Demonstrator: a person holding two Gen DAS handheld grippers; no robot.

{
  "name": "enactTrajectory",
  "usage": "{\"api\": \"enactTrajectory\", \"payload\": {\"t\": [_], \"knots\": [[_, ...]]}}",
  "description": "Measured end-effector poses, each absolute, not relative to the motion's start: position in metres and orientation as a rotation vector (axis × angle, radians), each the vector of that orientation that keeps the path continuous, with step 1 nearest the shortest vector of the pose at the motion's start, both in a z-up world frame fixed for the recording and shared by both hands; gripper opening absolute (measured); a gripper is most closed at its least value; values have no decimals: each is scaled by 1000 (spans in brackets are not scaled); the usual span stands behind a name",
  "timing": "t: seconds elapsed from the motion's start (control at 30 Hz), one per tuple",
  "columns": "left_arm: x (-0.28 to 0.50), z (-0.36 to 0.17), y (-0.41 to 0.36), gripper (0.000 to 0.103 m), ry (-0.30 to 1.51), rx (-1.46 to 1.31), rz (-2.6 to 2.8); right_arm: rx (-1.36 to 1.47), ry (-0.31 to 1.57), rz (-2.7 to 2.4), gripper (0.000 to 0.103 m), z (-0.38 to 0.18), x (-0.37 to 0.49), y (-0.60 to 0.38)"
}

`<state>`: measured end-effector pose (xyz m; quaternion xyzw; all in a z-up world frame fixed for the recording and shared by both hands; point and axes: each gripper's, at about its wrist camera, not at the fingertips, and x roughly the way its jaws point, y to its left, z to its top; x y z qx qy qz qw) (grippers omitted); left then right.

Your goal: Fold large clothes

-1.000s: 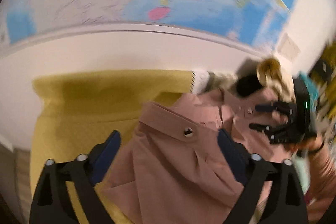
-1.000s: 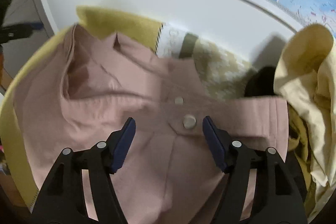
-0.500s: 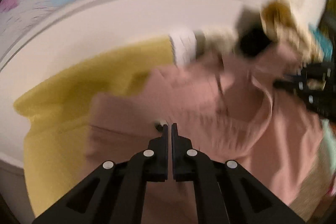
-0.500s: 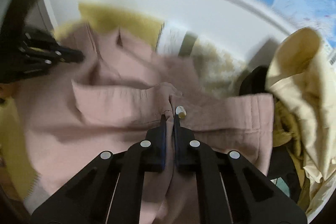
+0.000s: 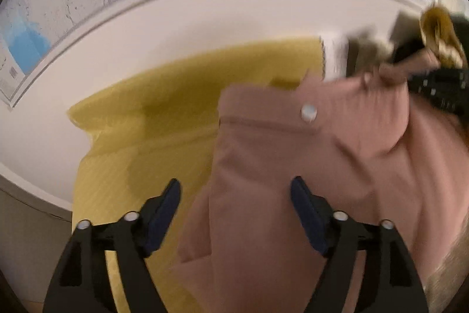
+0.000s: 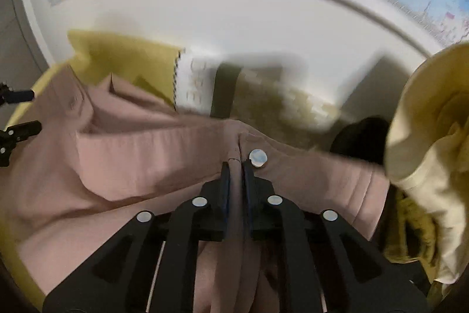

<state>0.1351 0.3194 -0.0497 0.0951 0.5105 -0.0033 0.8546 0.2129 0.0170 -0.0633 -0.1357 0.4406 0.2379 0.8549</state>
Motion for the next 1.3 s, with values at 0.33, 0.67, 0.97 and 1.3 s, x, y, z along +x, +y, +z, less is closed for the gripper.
{"api": "enactTrajectory", "payload": {"t": [0.33,0.67,0.97,1.3], "knots": [[143,-34,379,3,1026,-132,-25,-240,868,516,8,-38,208,7],[118,-39,388,64,1037,-172,-1,-200,894,505,65,-30,205,-2],[22,-40,392,91,968,-214,-105,57,856,570,92,-14,107,-134],[6,-73,352,73,964,-283,-202,244,940,704,50,-91,72,-137]]}}
